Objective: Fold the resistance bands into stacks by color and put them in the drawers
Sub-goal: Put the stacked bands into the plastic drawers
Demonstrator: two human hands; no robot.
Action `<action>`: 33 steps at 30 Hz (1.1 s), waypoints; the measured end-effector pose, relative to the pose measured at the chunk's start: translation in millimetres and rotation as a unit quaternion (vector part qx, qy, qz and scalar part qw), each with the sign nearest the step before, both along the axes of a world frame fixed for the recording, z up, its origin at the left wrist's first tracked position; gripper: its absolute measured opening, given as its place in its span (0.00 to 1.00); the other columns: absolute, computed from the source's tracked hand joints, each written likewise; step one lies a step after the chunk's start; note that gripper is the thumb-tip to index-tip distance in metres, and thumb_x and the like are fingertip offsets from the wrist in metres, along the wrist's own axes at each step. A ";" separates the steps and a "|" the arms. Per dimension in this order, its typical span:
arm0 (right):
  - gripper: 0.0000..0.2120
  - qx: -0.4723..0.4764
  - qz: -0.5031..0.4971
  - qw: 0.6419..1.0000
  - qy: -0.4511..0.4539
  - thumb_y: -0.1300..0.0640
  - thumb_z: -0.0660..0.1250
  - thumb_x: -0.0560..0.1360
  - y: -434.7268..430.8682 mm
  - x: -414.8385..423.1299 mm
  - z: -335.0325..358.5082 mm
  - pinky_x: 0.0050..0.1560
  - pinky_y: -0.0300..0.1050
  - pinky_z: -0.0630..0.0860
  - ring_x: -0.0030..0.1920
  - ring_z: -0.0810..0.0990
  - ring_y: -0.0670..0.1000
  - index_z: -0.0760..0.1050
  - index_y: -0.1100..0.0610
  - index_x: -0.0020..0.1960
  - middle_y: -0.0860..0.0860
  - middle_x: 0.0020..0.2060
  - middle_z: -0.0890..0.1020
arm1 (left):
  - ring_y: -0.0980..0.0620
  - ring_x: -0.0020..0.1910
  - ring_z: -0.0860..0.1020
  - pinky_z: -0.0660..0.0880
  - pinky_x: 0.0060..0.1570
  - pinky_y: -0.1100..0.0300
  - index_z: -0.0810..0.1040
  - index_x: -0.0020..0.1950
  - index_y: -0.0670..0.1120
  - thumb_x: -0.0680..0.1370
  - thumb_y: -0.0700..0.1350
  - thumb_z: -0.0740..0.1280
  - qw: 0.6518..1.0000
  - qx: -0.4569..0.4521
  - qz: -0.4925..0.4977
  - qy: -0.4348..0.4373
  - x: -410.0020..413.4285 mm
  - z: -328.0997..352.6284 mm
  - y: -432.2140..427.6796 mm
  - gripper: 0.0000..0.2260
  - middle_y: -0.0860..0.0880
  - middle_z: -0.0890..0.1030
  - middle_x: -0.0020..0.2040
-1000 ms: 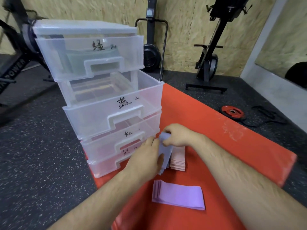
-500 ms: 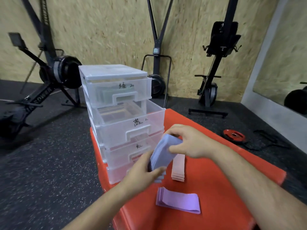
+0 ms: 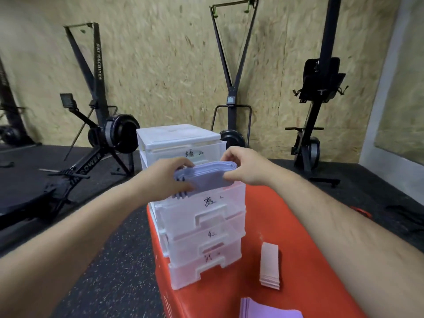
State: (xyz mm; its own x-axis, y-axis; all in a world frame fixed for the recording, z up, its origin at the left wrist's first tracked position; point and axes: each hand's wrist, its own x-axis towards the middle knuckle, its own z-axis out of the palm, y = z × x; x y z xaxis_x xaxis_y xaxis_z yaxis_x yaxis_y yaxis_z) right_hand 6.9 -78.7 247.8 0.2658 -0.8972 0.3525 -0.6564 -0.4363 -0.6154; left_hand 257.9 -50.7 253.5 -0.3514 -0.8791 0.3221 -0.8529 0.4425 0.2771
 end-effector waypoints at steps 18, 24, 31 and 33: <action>0.09 0.220 0.008 0.942 0.253 0.57 0.74 0.71 -96.2 31.9 -30.9 0.43 0.40 0.79 0.47 0.82 0.51 0.83 0.55 0.51 0.53 0.52 0.84 | 0.47 0.50 0.78 0.77 0.48 0.55 0.69 0.70 0.53 0.80 0.48 0.61 0.956 0.170 -0.003 -0.238 -21.2 -43.1 -85.5 0.18 0.49 0.80 0.56; 0.07 -0.005 -0.034 0.999 0.010 0.56 0.71 0.73 -51.1 16.6 -37.8 0.55 0.41 0.77 0.50 0.81 0.45 0.83 0.51 0.51 0.45 0.48 0.83 | 0.50 0.55 0.78 0.76 0.58 0.52 0.78 0.61 0.52 0.79 0.55 0.65 0.985 0.108 -0.002 -0.131 -10.4 -32.5 -65.3 0.13 0.53 0.80 0.56; 0.06 -0.242 -0.097 0.963 -0.074 0.52 0.66 0.75 14.5 35.6 -145.2 0.52 0.47 0.75 0.48 0.77 0.49 0.79 0.50 0.51 0.46 0.46 0.77 | 0.46 0.45 0.75 0.74 0.45 0.53 0.78 0.51 0.43 0.77 0.43 0.66 0.964 -0.257 -0.065 -0.013 -21.9 -123.2 18.2 0.05 0.48 0.75 0.49; 0.13 -0.222 -0.122 0.967 -0.034 0.50 0.66 0.74 15.2 45.4 -162.4 0.56 0.49 0.75 0.53 0.76 0.51 0.79 0.49 0.58 0.46 0.52 0.75 | 0.45 0.49 0.76 0.76 0.47 0.50 0.77 0.55 0.43 0.75 0.46 0.65 0.971 -0.234 -0.030 -0.037 -24.2 -155.8 25.7 0.11 0.47 0.75 0.54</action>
State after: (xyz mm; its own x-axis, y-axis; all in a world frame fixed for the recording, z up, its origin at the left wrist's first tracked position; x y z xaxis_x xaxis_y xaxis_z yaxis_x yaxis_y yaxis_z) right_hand 52.3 -63.5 85.4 0.0289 -0.6871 0.7260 -0.7378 -0.5047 -0.4483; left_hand 233.7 -25.0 97.8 -0.4344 -0.6202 0.6532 -0.8317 0.5546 -0.0265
